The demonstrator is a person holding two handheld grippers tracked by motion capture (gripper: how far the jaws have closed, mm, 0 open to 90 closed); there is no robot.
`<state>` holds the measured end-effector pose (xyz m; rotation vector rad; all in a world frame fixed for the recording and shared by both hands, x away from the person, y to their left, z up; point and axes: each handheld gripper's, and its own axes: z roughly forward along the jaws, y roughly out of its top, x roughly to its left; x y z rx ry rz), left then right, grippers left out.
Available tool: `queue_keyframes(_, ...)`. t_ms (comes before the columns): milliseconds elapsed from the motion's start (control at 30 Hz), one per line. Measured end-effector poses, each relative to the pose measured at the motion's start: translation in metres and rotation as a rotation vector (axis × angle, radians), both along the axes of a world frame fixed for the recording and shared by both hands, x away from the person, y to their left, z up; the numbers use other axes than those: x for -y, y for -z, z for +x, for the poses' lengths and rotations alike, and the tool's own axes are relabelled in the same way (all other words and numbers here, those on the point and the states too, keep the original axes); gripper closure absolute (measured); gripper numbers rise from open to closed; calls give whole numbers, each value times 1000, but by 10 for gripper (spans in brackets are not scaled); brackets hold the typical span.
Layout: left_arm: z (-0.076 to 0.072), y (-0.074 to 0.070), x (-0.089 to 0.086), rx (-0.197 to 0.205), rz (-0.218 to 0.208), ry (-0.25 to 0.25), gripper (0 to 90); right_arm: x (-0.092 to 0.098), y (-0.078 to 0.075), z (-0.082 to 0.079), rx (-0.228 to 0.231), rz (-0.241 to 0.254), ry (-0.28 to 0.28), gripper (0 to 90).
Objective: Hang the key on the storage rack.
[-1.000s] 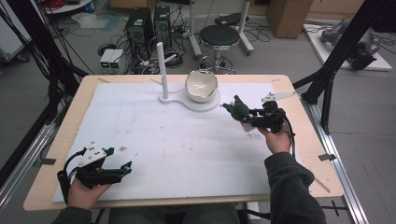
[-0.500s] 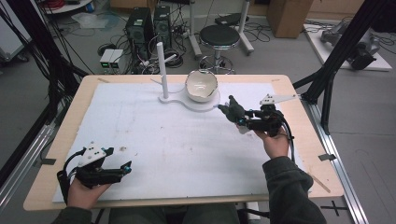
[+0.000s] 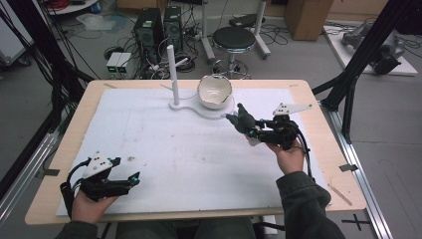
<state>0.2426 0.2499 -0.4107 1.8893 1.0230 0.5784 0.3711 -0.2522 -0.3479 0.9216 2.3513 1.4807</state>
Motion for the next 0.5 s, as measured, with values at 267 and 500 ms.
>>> queue_keyframes(267,0,0,-1,1,-2,-2,170,-8,-5,-5,26,36,-23,555)
queue_keyframes(500,0,0,-2,0,0,1,169,-19,-9,-6,21,42,-37,555)
